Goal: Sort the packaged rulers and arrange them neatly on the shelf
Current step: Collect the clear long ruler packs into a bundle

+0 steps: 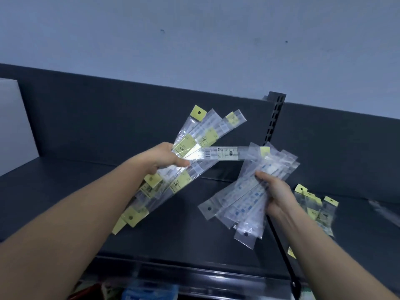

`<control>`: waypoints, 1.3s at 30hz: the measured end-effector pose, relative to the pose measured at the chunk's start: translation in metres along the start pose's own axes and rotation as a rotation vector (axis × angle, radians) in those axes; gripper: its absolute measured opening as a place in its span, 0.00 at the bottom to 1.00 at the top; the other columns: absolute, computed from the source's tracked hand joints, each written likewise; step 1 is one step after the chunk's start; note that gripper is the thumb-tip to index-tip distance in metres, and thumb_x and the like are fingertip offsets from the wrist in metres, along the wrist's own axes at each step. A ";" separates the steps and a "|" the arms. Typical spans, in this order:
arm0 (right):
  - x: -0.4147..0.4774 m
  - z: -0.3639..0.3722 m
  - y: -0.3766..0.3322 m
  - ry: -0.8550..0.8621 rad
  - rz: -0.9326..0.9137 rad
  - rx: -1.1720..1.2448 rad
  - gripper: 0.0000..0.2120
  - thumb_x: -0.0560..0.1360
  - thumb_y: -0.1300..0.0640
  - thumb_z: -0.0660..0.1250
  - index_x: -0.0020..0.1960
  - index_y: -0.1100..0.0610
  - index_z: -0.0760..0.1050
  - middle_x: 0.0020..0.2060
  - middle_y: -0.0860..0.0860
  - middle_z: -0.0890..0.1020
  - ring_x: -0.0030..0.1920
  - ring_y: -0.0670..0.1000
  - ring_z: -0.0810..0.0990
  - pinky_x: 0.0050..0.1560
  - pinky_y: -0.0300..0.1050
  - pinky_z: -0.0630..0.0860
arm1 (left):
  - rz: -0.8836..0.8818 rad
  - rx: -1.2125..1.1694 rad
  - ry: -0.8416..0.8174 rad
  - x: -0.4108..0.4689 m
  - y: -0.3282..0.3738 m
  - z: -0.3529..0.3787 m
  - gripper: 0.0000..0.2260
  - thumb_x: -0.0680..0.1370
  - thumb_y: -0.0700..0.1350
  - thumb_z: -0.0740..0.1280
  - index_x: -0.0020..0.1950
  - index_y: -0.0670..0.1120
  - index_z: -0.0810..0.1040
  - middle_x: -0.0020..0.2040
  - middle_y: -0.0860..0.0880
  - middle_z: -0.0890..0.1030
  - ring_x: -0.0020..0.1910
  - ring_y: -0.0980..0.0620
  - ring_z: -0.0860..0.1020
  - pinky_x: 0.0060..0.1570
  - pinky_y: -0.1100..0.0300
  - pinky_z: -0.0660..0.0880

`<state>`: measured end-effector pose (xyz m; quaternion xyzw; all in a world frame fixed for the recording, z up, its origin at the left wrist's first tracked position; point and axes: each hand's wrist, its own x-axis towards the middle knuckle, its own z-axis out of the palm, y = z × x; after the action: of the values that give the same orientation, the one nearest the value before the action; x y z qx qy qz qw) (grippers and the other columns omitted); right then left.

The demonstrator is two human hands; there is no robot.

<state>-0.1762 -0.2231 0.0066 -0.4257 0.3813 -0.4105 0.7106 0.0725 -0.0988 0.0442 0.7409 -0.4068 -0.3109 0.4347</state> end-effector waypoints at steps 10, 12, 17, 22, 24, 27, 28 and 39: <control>-0.004 -0.060 -0.033 0.004 -0.019 0.006 0.02 0.74 0.64 0.69 0.45 0.61 0.76 0.38 0.54 0.83 0.40 0.53 0.82 0.46 0.50 0.79 | 0.020 -0.128 0.099 -0.001 0.045 0.068 0.31 0.68 0.45 0.78 0.67 0.41 0.72 0.66 0.37 0.74 0.69 0.34 0.66 0.68 0.40 0.61; -0.005 -0.078 -0.041 -0.005 -0.026 -0.009 0.01 0.75 0.64 0.68 0.46 0.62 0.77 0.40 0.55 0.83 0.41 0.54 0.83 0.47 0.52 0.79 | 0.044 -0.148 0.121 -0.003 0.057 0.088 0.30 0.69 0.45 0.77 0.68 0.40 0.70 0.66 0.37 0.74 0.69 0.34 0.67 0.67 0.40 0.63; -0.007 -0.128 -0.061 -0.028 -0.044 -0.020 0.02 0.76 0.66 0.66 0.48 0.64 0.76 0.44 0.58 0.83 0.47 0.57 0.82 0.53 0.55 0.78 | 0.082 -0.184 0.105 -0.006 0.084 0.142 0.36 0.69 0.46 0.77 0.72 0.41 0.66 0.68 0.37 0.72 0.69 0.34 0.67 0.66 0.39 0.64; -0.011 -0.181 -0.087 0.029 -0.060 -0.002 0.02 0.77 0.67 0.65 0.49 0.65 0.76 0.41 0.57 0.83 0.42 0.55 0.83 0.43 0.50 0.79 | 0.097 -0.201 0.094 -0.005 0.113 0.197 0.36 0.71 0.44 0.76 0.73 0.40 0.63 0.69 0.36 0.70 0.70 0.35 0.65 0.67 0.40 0.63; -0.010 -0.202 -0.098 0.055 -0.066 -0.011 0.01 0.76 0.67 0.66 0.47 0.64 0.76 0.39 0.56 0.82 0.40 0.54 0.83 0.41 0.50 0.79 | 0.097 -0.196 0.089 -0.003 0.124 0.217 0.35 0.71 0.42 0.75 0.73 0.39 0.63 0.69 0.36 0.70 0.70 0.36 0.65 0.68 0.42 0.63; 0.001 -0.229 -0.111 0.082 -0.087 -0.039 0.01 0.75 0.66 0.67 0.47 0.63 0.77 0.42 0.57 0.83 0.44 0.55 0.83 0.48 0.53 0.80 | 0.082 -0.181 0.047 0.006 0.138 0.246 0.34 0.71 0.42 0.76 0.72 0.40 0.65 0.71 0.35 0.67 0.71 0.36 0.64 0.68 0.44 0.64; 0.005 -0.238 -0.114 0.087 -0.086 -0.044 0.01 0.75 0.66 0.68 0.47 0.63 0.77 0.42 0.57 0.83 0.44 0.55 0.83 0.49 0.53 0.80 | 0.075 -0.166 0.033 0.011 0.140 0.255 0.34 0.70 0.42 0.77 0.72 0.40 0.66 0.71 0.35 0.67 0.70 0.35 0.65 0.68 0.44 0.65; 0.057 -0.319 -0.146 0.179 -0.054 -0.175 0.07 0.74 0.66 0.69 0.52 0.65 0.77 0.41 0.56 0.83 0.42 0.54 0.83 0.41 0.48 0.77 | 0.027 0.069 -0.133 0.074 0.164 0.337 0.18 0.70 0.40 0.75 0.58 0.39 0.76 0.54 0.38 0.79 0.58 0.40 0.76 0.56 0.49 0.72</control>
<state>-0.4771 -0.4119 0.0188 -0.4579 0.4661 -0.4310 0.6224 -0.2215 -0.3434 0.0386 0.7276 -0.4552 -0.3393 0.3850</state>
